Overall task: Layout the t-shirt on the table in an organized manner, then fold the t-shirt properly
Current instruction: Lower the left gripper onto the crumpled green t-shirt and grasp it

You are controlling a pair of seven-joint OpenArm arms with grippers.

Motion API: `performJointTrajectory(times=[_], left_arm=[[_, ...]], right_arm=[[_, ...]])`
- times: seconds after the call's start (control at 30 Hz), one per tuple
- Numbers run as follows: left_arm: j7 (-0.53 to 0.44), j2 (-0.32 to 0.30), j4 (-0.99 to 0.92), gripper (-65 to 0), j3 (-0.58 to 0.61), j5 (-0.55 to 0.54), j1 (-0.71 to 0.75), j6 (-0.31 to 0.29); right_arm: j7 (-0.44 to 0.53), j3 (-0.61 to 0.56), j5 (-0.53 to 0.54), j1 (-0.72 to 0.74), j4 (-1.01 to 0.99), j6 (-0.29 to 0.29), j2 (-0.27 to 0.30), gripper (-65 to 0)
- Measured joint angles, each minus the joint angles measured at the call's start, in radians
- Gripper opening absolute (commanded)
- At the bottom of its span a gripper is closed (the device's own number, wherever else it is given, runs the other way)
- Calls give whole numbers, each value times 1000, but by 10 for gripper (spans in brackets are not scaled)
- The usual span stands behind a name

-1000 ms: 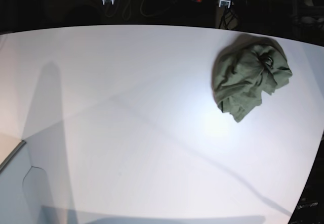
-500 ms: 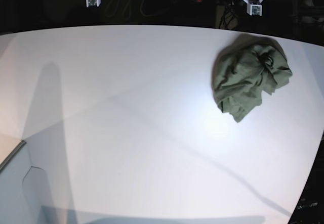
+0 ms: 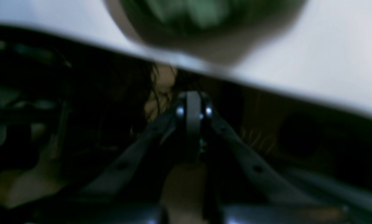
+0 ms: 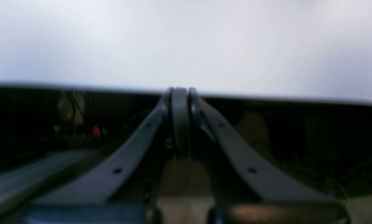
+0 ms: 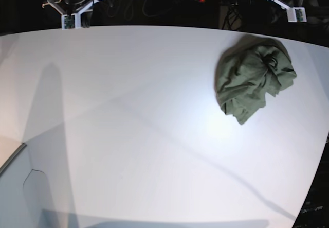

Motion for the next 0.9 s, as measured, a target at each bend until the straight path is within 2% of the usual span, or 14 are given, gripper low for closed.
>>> performJointTrajectory(times=[0.17, 0.27, 0.43, 0.5, 0.6, 0.67, 0.83, 0.9], left_arm=[[-17, 107, 160, -649, -145, 2, -6, -8], [-1, 129, 164, -618, -163, 1, -51, -3], [-11, 135, 162, -361, -160, 3, -162, -6], [-4, 166, 161, -274, -161, 1, -187, -2], [5, 188, 150, -199, -139, 5, -264, -3], [61, 189, 149, -193, -119, 5, -321, -15], [291, 202, 92, -193, -116, 5, -467, -5], [340, 217, 68, -193, -122, 12, -520, -1]], right_arm=[[-1, -2, 2, 15, 74, 0, 0, -650], [-6, -3, 2, 40, 73, 0, 0, -650], [-8, -5, 2, 39, 72, 0, 0, -650], [-8, -5, 2, 39, 72, 0, 0, -650], [-9, -6, 2, 39, 72, 0, 0, -650], [-9, -6, 2, 39, 72, 0, 0, -650], [-9, -6, 2, 42, 72, 0, 0, -650], [-8, -6, 2, 43, 72, 0, -1, -650]])
